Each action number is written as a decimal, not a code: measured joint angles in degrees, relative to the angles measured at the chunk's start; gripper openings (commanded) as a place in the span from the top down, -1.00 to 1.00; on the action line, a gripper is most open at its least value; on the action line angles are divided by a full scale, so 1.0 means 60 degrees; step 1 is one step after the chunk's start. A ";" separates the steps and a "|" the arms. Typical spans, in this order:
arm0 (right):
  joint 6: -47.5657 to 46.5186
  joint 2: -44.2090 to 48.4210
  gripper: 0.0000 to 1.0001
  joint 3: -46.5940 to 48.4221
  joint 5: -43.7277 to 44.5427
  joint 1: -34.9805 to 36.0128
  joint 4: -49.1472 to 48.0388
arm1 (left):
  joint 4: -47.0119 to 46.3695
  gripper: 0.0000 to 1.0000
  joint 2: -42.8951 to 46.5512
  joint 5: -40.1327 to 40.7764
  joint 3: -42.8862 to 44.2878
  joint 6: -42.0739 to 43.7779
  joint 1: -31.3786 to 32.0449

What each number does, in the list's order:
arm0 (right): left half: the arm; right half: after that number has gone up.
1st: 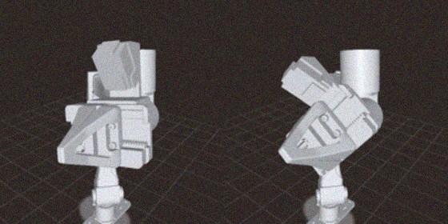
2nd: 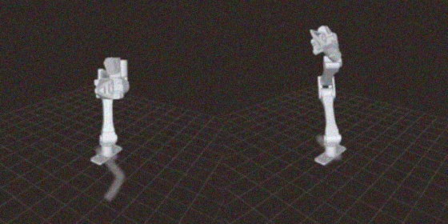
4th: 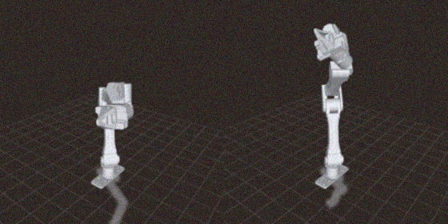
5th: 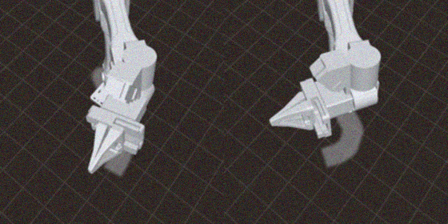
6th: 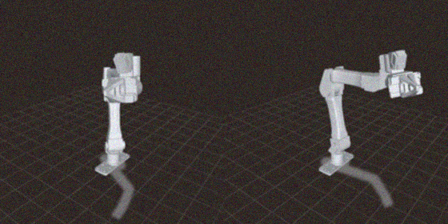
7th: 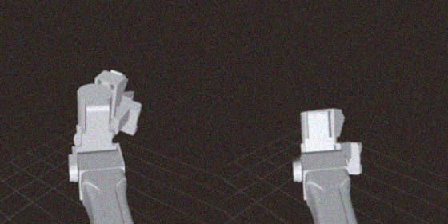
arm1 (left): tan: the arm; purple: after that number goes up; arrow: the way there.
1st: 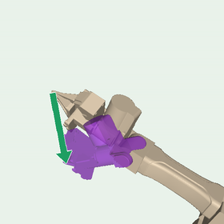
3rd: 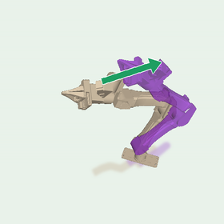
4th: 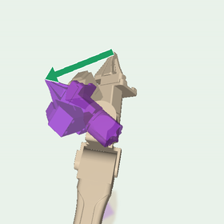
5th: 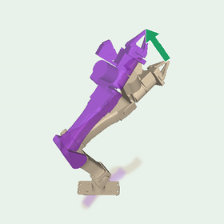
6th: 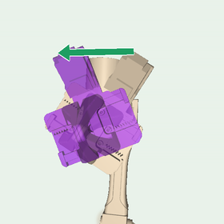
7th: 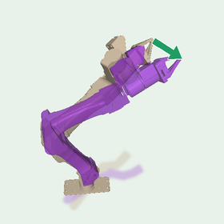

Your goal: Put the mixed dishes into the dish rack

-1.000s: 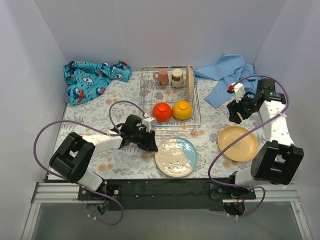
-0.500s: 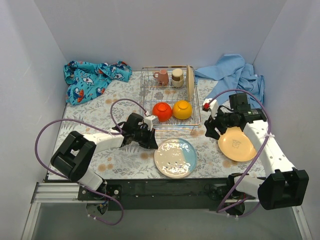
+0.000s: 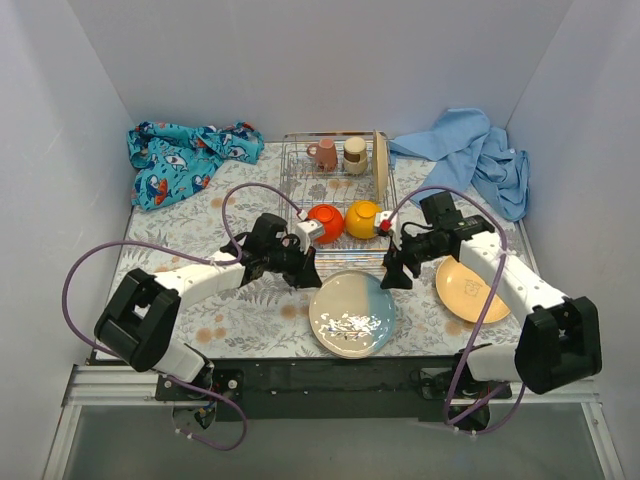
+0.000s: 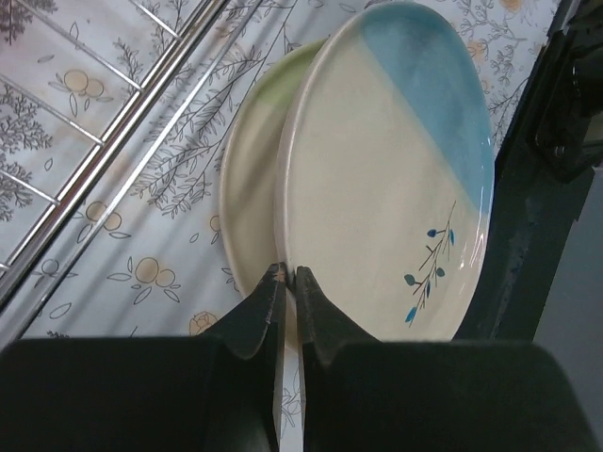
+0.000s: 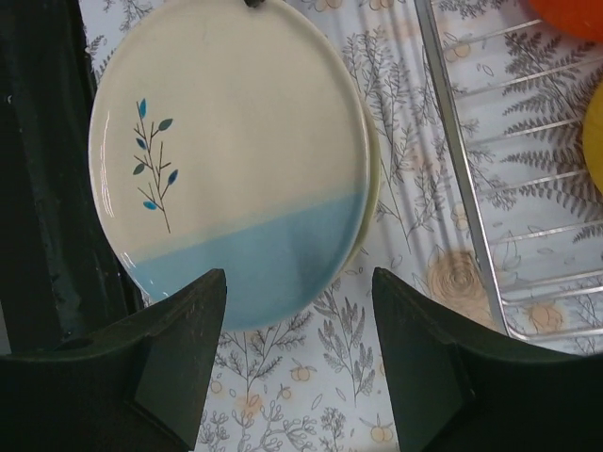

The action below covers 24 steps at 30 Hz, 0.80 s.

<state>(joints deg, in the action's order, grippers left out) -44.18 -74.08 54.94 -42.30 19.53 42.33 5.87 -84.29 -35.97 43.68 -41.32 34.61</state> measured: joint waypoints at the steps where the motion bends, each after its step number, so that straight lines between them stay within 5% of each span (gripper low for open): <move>1: -0.0025 -0.0160 -0.41 0.0000 -0.0055 0.0153 -0.0113 | 0.0007 1.00 0.0000 -0.0084 0.0069 0.0102 0.0004; 18: -0.0302 -0.2302 -0.37 0.0860 -0.0641 0.0998 -0.1020 | 0.0168 1.00 0.0459 -0.0583 0.0678 0.1497 0.0375; 21: -0.0339 -0.2608 -0.06 0.1096 -0.0951 0.1013 -0.0911 | 0.0157 1.00 0.0586 -0.0583 0.0678 0.1592 0.0412; 24: -0.0404 -0.3155 0.52 0.1410 -0.1319 0.1013 -0.0674 | 0.0091 1.00 0.0674 -0.0539 0.0678 0.1679 0.0444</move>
<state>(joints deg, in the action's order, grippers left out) -46.61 -93.01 63.40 -50.22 25.61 38.28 6.42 -80.25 -39.20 47.75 -31.24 37.28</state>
